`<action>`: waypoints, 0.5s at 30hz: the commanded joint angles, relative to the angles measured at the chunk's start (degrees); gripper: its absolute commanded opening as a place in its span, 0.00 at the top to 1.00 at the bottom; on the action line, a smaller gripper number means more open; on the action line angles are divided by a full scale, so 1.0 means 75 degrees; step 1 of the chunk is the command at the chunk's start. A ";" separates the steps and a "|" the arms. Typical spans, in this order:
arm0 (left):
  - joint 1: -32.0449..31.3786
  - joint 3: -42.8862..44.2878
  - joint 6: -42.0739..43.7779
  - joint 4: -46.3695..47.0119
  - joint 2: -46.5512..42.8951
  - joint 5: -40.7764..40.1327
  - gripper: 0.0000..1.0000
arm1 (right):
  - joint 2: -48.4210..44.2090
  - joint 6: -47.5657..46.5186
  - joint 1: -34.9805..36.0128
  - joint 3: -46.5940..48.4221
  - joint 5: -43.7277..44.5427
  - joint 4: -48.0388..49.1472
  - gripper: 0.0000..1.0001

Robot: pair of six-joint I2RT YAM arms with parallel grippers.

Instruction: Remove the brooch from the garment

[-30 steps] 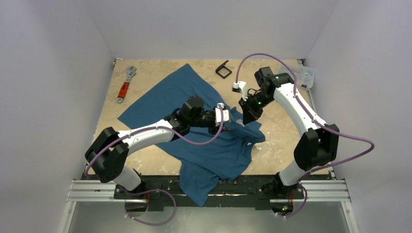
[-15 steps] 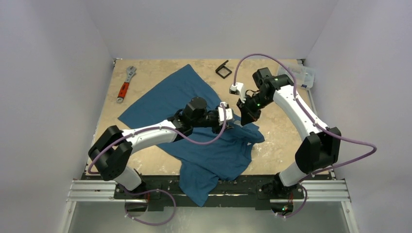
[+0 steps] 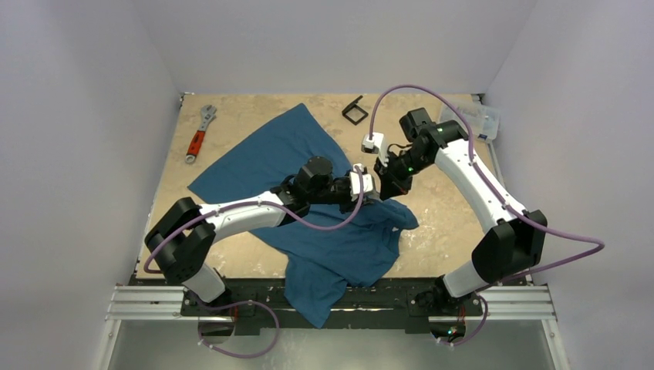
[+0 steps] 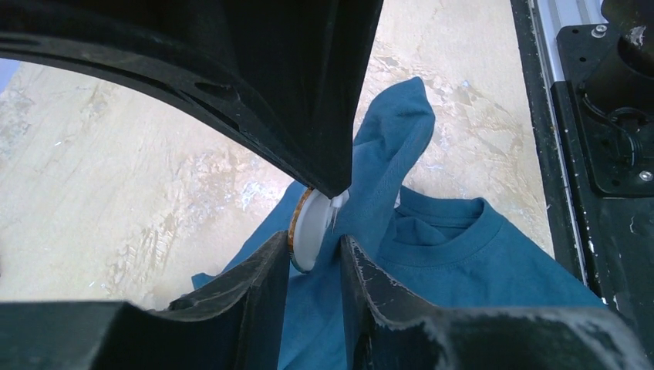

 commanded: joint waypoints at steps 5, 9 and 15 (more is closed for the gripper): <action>-0.0050 0.0376 -0.0422 0.0208 -0.0045 0.0163 0.72 | -0.0250 -0.0239 0.0047 -0.0050 -0.0135 -0.0006 1.00; -0.0058 0.0477 -0.0545 0.0196 -0.0118 0.0179 0.71 | -0.0288 -0.0281 0.0042 -0.0108 -0.0135 0.0004 1.00; -0.0042 0.0646 -0.0542 0.0106 -0.0045 0.0267 0.77 | -0.0289 -0.0279 0.0047 -0.0078 -0.0176 0.0020 1.00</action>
